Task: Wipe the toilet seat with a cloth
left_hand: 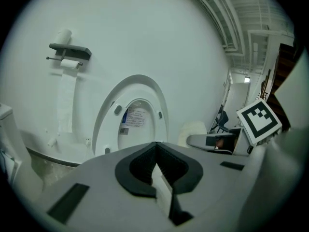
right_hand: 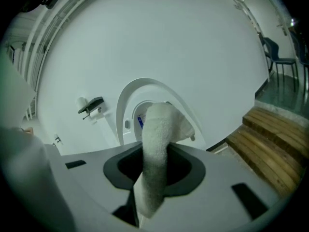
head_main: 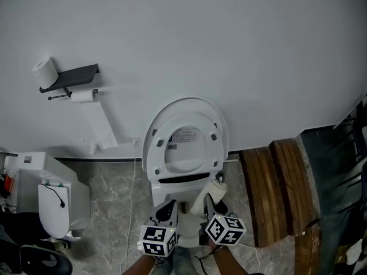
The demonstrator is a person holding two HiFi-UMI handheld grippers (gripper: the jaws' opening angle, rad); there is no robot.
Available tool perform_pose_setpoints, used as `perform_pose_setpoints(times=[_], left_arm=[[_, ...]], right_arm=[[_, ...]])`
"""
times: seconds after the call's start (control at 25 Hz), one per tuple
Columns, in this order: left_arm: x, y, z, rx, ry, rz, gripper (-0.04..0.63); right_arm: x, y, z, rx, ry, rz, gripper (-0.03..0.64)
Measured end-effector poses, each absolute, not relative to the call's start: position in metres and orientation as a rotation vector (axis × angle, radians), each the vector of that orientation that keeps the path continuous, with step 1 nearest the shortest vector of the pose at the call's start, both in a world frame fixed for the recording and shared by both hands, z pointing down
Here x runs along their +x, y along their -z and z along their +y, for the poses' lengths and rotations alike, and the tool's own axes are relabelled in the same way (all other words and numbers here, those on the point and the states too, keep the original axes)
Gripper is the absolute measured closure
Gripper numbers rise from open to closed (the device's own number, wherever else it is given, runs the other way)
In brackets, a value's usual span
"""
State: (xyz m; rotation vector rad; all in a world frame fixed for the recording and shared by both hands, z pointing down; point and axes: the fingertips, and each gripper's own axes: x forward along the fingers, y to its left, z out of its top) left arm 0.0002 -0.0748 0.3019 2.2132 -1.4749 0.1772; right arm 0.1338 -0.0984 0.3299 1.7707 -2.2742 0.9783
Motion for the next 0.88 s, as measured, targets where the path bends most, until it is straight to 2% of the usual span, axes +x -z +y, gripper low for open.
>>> perform_pose_setpoints(times=[0.88], left_arm=[[-0.011,-0.314,-0.151,2.185,-0.177,-1.518,0.586]], right_arm=[[0.107,-0.277,-0.271,1.73,-0.769,-2.509,0.517]])
